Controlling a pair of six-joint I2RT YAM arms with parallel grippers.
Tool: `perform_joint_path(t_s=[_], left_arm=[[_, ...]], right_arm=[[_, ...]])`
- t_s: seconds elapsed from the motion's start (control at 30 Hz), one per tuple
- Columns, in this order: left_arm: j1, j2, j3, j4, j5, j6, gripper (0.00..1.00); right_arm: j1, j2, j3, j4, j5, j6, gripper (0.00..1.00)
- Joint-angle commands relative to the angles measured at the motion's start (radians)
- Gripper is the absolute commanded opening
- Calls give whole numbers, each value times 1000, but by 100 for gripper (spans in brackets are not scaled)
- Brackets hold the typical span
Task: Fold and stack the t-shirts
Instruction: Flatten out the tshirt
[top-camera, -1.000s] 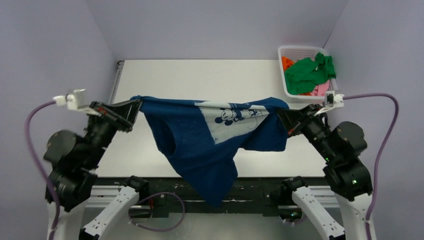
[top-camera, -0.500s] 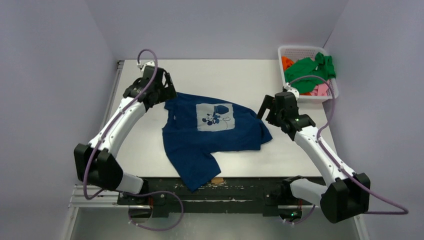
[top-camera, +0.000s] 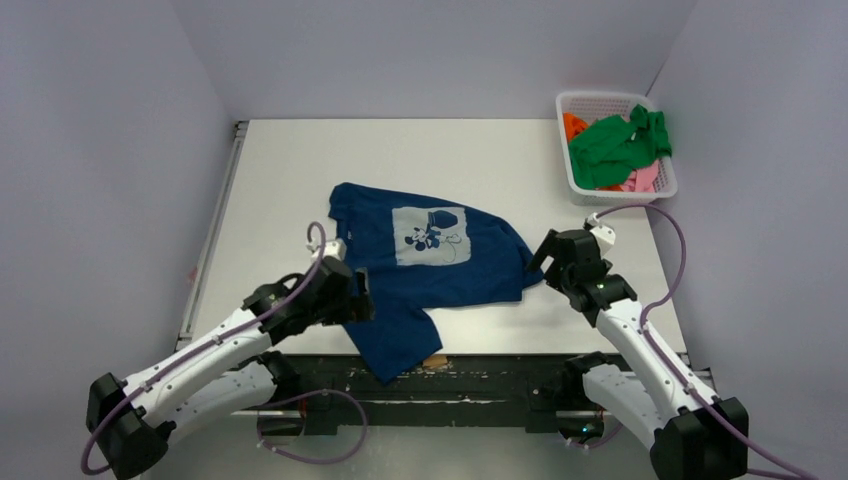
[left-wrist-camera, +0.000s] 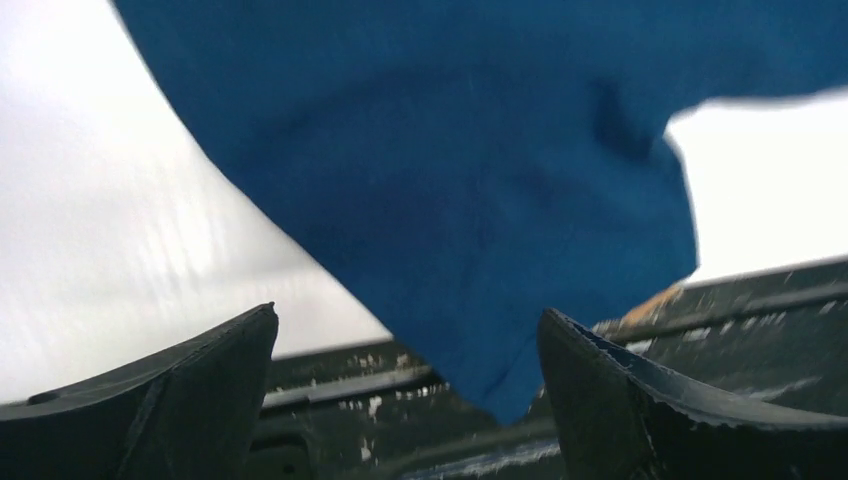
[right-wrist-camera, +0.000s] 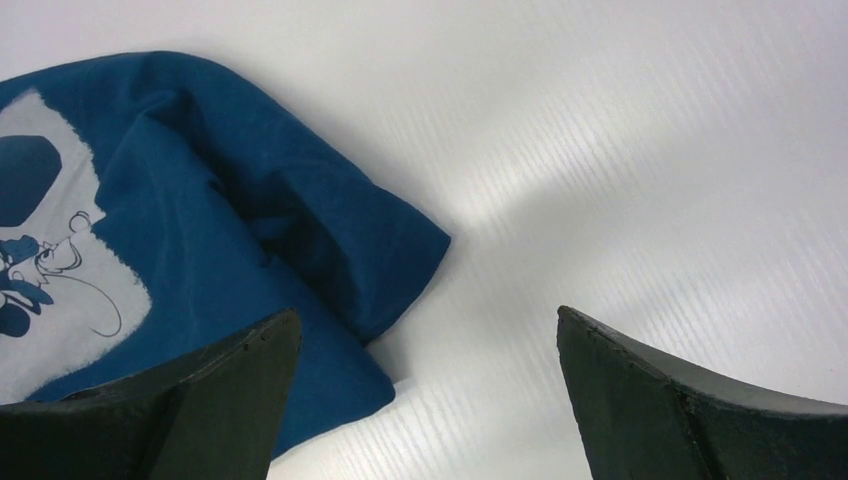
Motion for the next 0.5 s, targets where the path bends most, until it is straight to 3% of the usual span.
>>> perform_joint_path(t_s=[0.0,0.2,0.47], left_arm=[[-226,15,-54,-6,16,-190,95],[-474,299,76,-22,-71,-240,89],[-569,625,193,-17,-59,-243,82]], right_arm=[[-5,30,-5,11,47,50,97],[-4,65,-29,32,25,51,96],[-4,76,-30,48,24,44,95]])
